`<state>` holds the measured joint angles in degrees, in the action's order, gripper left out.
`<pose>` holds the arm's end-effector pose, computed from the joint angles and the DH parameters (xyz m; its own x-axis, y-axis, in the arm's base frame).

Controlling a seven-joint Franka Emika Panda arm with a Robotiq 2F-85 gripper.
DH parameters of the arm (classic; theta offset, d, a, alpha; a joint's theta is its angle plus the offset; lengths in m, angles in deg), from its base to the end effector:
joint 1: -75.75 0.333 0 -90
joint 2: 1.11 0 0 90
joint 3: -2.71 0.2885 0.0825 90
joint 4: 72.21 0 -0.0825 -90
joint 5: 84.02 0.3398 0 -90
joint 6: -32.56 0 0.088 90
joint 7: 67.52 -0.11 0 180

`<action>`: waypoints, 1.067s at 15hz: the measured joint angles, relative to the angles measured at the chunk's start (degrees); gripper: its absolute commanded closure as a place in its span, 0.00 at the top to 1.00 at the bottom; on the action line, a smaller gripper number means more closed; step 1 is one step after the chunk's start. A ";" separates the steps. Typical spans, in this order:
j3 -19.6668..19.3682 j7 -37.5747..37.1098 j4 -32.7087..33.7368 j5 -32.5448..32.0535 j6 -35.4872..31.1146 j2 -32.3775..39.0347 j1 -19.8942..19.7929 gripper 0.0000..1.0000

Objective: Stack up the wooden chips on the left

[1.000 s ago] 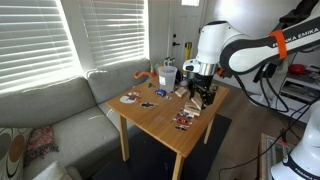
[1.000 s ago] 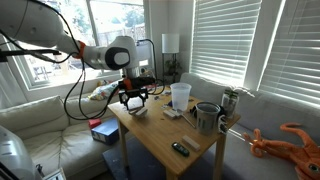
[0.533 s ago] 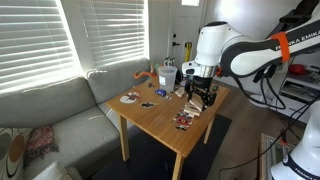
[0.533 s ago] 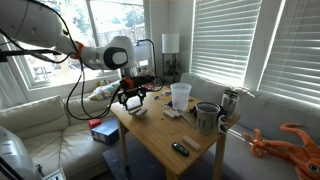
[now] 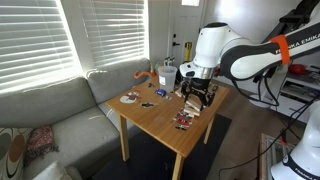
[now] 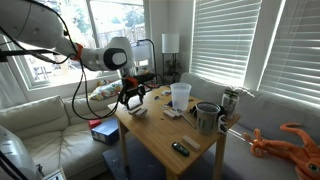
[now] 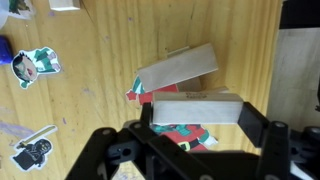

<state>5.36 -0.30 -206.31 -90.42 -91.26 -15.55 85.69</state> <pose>0.4303 0.0918 0.4333 0.1232 0.9897 -0.0733 0.9878 -0.1152 0.1051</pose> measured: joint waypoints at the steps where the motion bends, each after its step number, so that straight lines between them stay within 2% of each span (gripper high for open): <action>1: 0.04 0.49 0.00 0.04 0.00 0.31 0.11 0.60; 16: 0.22 8.08 0.00 0.50 -0.14 1.45 0.16 0.60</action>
<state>5.58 7.78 -206.31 -89.92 -91.40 -14.09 85.85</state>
